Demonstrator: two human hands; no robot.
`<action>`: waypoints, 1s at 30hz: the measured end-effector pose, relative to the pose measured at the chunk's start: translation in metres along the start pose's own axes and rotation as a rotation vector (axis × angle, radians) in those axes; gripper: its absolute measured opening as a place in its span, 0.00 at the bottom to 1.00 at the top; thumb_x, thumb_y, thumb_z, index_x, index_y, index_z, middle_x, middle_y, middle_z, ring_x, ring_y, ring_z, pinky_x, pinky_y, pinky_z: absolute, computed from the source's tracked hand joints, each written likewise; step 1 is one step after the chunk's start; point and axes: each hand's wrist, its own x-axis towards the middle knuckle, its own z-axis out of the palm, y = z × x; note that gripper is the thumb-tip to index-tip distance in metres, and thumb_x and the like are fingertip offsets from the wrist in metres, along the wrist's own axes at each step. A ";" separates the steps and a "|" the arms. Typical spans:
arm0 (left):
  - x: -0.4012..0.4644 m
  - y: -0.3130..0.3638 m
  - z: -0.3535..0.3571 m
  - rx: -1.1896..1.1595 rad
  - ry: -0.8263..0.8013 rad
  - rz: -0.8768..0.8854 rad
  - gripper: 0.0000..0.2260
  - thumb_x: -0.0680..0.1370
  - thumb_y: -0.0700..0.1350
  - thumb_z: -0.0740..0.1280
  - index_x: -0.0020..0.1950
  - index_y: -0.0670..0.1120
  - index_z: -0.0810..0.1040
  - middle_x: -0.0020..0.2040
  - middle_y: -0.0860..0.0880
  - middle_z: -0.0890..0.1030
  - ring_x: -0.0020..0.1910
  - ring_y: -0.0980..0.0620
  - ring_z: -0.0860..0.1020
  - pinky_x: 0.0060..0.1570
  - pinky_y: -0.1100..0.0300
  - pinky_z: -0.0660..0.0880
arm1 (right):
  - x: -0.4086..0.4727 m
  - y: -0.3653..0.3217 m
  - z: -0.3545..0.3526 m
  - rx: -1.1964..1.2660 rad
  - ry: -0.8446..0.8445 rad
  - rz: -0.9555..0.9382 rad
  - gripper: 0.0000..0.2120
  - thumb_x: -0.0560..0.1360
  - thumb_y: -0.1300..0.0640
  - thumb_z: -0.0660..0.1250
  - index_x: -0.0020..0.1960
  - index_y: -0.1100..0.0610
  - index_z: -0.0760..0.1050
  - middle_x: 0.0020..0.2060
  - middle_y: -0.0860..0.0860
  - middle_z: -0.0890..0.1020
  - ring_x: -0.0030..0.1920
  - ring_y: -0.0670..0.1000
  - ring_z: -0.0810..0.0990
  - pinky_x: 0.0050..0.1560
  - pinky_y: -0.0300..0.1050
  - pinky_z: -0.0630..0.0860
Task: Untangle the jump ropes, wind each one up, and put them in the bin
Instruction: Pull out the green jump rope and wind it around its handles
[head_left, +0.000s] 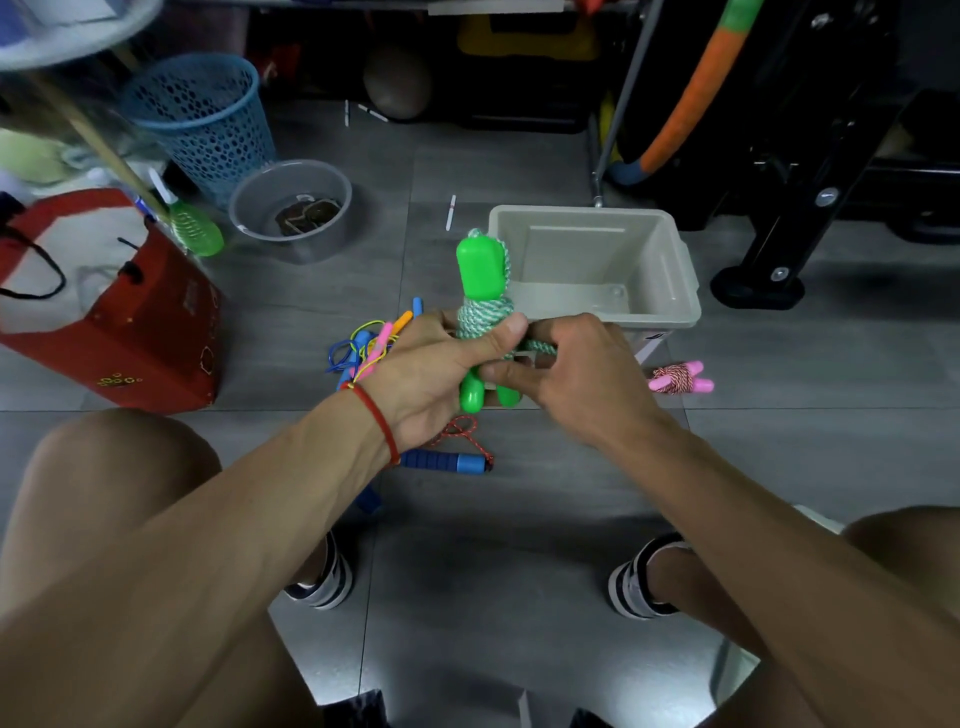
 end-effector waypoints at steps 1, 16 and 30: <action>0.000 0.003 -0.002 -0.029 -0.022 -0.014 0.26 0.74 0.46 0.71 0.65 0.30 0.73 0.61 0.31 0.79 0.58 0.36 0.80 0.61 0.36 0.76 | 0.003 0.002 -0.002 0.077 -0.018 0.007 0.16 0.70 0.39 0.76 0.46 0.51 0.85 0.28 0.41 0.80 0.30 0.41 0.77 0.33 0.38 0.69; 0.008 -0.002 -0.003 0.077 0.288 0.026 0.16 0.78 0.40 0.71 0.60 0.30 0.75 0.47 0.39 0.82 0.44 0.42 0.82 0.48 0.39 0.80 | 0.003 0.006 0.005 -0.142 0.045 -0.046 0.16 0.81 0.53 0.65 0.35 0.55 0.76 0.30 0.52 0.79 0.38 0.58 0.77 0.40 0.49 0.70; 0.003 0.000 -0.006 0.080 0.121 0.080 0.09 0.84 0.42 0.60 0.56 0.39 0.77 0.56 0.38 0.82 0.56 0.38 0.80 0.56 0.37 0.79 | 0.002 0.013 0.001 0.534 0.105 0.180 0.09 0.78 0.68 0.66 0.45 0.64 0.85 0.34 0.59 0.86 0.33 0.57 0.86 0.40 0.52 0.85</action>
